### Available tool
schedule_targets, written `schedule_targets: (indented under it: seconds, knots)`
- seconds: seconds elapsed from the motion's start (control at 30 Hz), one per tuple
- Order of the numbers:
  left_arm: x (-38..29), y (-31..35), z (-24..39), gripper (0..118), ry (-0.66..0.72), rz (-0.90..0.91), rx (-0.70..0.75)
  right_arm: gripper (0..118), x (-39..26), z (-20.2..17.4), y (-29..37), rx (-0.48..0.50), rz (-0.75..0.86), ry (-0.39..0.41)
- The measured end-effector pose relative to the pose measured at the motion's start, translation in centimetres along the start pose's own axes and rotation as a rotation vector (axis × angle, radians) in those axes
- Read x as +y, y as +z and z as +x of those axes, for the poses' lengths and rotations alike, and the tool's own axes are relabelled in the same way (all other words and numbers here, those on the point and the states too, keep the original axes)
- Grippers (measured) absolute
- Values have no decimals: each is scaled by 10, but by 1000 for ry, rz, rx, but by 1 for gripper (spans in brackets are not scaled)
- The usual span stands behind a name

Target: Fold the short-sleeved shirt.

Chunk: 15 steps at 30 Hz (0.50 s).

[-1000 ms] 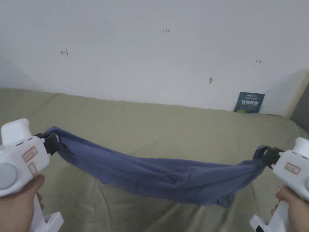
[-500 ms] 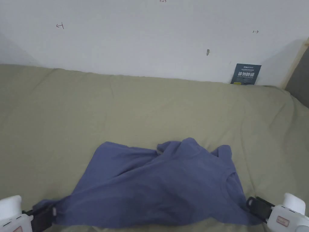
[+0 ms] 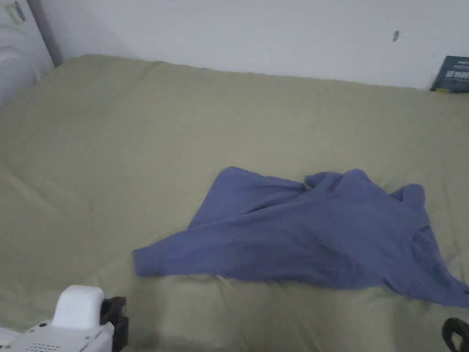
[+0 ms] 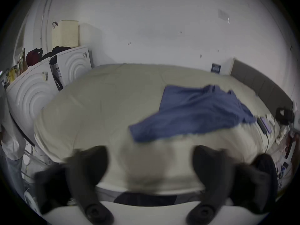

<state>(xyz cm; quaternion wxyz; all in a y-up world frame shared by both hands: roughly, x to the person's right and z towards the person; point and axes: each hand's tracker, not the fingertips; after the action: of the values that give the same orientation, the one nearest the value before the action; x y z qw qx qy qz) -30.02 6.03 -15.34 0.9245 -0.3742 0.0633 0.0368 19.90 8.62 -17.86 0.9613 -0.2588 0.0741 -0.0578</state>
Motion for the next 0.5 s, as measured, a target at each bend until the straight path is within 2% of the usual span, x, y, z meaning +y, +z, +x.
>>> schedule_targets:
  seconds: [0.03, 0.07, 0.1, 0.13, 0.2, 0.23, 0.27, 0.3, 0.33, 0.5]
  knots:
    - [-7, -1, -6, 1, 16, -2, 5, 0, -5, -2, 8, -25, 11, 22]
    - [-10, -5, -14, 1, 27, -31, -62, 0, -5, -3, 13, 97, 4, -6]
    - [-10, -9, -20, 1, 42, -55, -59, 0, -5, -6, 18, 154, 1, -37]
    - [-2, -14, -18, 1, 52, -59, -51, 0, -3, -7, 21, 125, 8, -31]
    - [8, -34, -30, 2, 75, -53, -81, 0, -1, -12, 23, 131, 3, 23]
    - [15, -49, -35, 20, 108, -59, -120, 0, -3, -15, 23, 140, 3, 33]
    - [26, -64, -43, 61, 128, -77, -162, 0, -4, -18, 23, 141, 1, 34]
    - [33, -85, -48, 117, 124, -131, -189, 0, -1, -14, 21, 143, -9, 29]
    - [40, -96, -49, 117, 121, -73, -213, 0, -2, -16, 21, 143, -23, 25]
    - [89, -160, -57, 116, 130, -87, -190, 0, -6, -15, 22, 120, -49, 3]
